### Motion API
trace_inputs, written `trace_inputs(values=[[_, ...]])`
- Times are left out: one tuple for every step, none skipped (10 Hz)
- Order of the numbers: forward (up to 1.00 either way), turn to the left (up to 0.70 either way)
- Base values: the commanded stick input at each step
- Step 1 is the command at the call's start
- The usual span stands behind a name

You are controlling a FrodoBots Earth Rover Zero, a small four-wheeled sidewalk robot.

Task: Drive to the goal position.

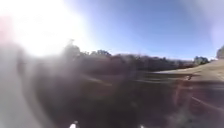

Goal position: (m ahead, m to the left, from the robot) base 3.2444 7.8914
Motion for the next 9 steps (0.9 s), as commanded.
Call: trace_inputs(values=[[0.6,0.0],[0.6,0.15],[0.6,0.15],[0.6,0.15],[0.6,0.15],[0.6,0.15],[0.6,0.15],[0.6,0.15],[0.6,0.15]])
